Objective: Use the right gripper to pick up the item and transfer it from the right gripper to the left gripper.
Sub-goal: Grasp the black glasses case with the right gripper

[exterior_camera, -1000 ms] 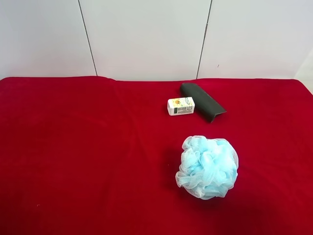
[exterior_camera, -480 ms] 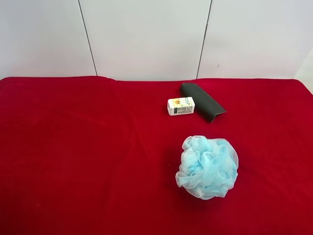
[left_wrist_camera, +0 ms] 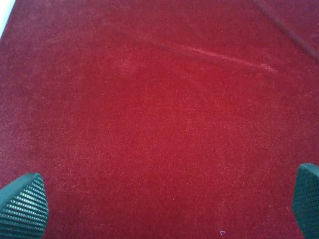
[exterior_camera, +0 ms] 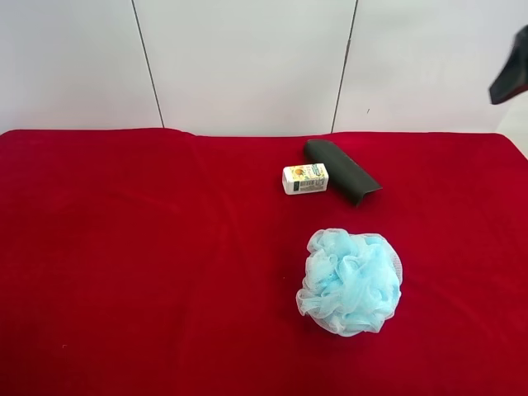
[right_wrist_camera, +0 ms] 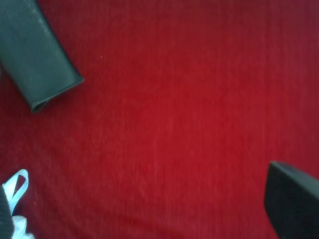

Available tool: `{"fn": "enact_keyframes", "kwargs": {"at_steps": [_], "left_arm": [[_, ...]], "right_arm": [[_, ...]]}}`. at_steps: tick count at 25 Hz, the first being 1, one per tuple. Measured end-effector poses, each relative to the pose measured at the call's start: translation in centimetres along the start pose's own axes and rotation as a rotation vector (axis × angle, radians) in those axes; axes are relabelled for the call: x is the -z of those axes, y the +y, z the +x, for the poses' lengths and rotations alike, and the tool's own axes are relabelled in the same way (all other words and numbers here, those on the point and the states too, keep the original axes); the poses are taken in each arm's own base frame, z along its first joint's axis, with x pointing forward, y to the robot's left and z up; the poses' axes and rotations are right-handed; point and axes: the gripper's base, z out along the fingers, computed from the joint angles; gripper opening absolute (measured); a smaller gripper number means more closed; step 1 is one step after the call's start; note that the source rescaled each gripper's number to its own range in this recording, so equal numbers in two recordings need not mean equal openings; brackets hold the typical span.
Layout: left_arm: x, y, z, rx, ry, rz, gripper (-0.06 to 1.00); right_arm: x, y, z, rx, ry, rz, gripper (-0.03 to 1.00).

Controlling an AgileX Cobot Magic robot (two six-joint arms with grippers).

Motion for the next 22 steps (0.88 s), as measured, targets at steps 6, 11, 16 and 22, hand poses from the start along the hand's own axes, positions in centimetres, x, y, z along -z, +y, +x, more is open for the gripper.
{"fn": "enact_keyframes", "kwargs": {"at_steps": [6, 11, 16, 22], "left_arm": [[0.0, 0.0, 0.0, 0.0, 0.0, 0.0, 0.98], [0.0, 0.0, 0.0, 0.0, 0.0, 0.0, 0.98], [0.0, 0.0, 0.0, 0.0, 0.0, 0.0, 0.98], [0.0, 0.0, 0.0, 0.0, 0.0, 0.0, 0.98]], "right_arm": [[-6.6, 0.6, -2.2, 0.103, 0.093, -0.13, 1.0], [-11.7, 1.1, -2.3, 0.166, 0.144, -0.215, 1.0], [-15.8, 1.3, -2.0, 0.165, 0.179, -0.249, 1.0], [-19.7, 3.3, -1.8, 0.232, 0.159, -0.256, 1.0]]}}
